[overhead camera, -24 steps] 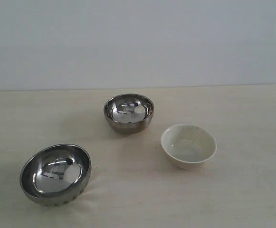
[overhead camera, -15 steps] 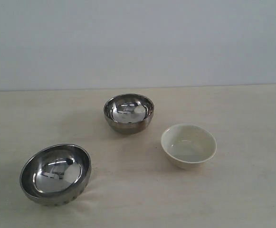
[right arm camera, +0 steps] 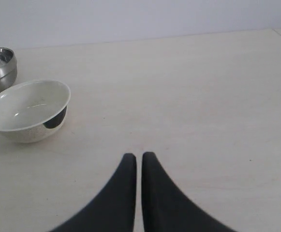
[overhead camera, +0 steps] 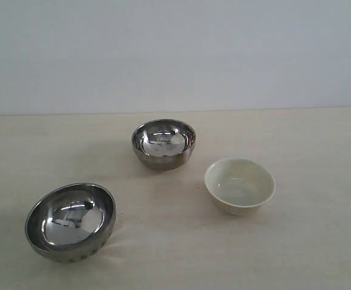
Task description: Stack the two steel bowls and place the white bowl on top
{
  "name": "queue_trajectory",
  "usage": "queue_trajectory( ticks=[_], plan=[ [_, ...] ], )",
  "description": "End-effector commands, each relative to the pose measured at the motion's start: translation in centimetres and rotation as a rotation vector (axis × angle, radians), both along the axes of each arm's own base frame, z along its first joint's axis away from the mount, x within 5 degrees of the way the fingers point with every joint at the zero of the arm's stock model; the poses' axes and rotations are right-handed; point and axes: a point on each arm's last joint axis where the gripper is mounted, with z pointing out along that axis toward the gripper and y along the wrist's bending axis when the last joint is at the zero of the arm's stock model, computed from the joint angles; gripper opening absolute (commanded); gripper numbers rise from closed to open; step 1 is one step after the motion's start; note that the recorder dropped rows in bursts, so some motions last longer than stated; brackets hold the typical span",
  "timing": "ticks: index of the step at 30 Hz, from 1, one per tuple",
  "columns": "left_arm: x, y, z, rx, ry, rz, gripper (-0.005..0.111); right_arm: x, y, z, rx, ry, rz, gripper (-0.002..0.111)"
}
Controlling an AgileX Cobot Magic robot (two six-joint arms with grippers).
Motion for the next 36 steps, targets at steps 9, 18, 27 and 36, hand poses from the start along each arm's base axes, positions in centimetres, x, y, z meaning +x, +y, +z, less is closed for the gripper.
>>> queue_trajectory(
  ticks=[9,18,27,36],
  plan=[
    [0.0,0.0,-0.1,0.008,0.001,0.004,0.004,0.0,0.0,0.1,-0.001,-0.011,-0.002,0.0],
    [0.0,0.0,-0.1,0.008,0.001,0.004,0.004,0.0,0.0,0.1,-0.001,-0.011,-0.002,0.0],
    [0.0,0.0,-0.1,-0.002,0.0,0.005,0.004,0.0,0.0,0.1,-0.001,-0.011,-0.002,0.0],
    [0.0,-1.0,-0.1,-0.538,-0.005,0.001,0.004,0.0,0.0,0.1,-0.001,-0.011,-0.002,0.0]
  ],
)
